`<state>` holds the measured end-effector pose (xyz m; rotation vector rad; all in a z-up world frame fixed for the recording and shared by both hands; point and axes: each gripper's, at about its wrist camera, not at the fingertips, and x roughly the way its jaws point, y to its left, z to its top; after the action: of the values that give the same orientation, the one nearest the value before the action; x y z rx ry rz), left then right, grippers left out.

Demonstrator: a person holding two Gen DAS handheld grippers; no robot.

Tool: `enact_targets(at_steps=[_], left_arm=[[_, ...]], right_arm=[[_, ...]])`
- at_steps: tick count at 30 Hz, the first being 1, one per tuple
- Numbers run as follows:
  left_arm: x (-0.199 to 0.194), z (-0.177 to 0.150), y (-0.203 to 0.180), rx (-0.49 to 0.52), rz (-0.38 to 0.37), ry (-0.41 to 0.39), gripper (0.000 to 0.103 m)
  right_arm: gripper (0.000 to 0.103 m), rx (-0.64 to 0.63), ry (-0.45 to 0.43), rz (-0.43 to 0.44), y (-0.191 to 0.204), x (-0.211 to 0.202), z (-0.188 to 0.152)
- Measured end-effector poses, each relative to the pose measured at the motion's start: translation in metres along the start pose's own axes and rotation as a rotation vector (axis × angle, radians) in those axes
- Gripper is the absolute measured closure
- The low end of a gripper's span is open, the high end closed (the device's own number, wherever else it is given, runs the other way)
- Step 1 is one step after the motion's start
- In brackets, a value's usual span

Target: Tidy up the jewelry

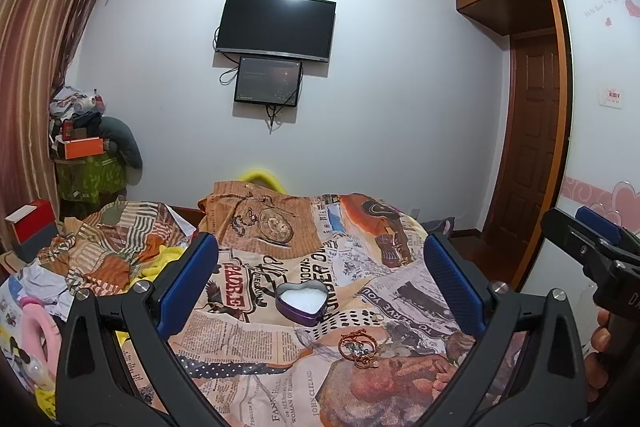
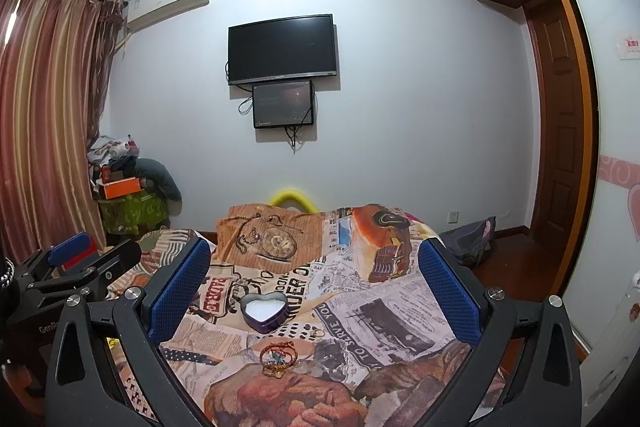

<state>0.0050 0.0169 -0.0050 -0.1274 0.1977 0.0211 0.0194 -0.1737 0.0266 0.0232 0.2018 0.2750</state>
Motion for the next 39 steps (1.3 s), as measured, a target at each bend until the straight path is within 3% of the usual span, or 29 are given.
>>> enact_targets(at_steps=[39], left_arm=[[0.0024, -0.0021, -0.0018, 0.006, -0.007, 0.003, 0.000]], right_arm=[[0.000, 0.010, -0.001, 0.013, 0.0022, -0.0010, -0.0013]])
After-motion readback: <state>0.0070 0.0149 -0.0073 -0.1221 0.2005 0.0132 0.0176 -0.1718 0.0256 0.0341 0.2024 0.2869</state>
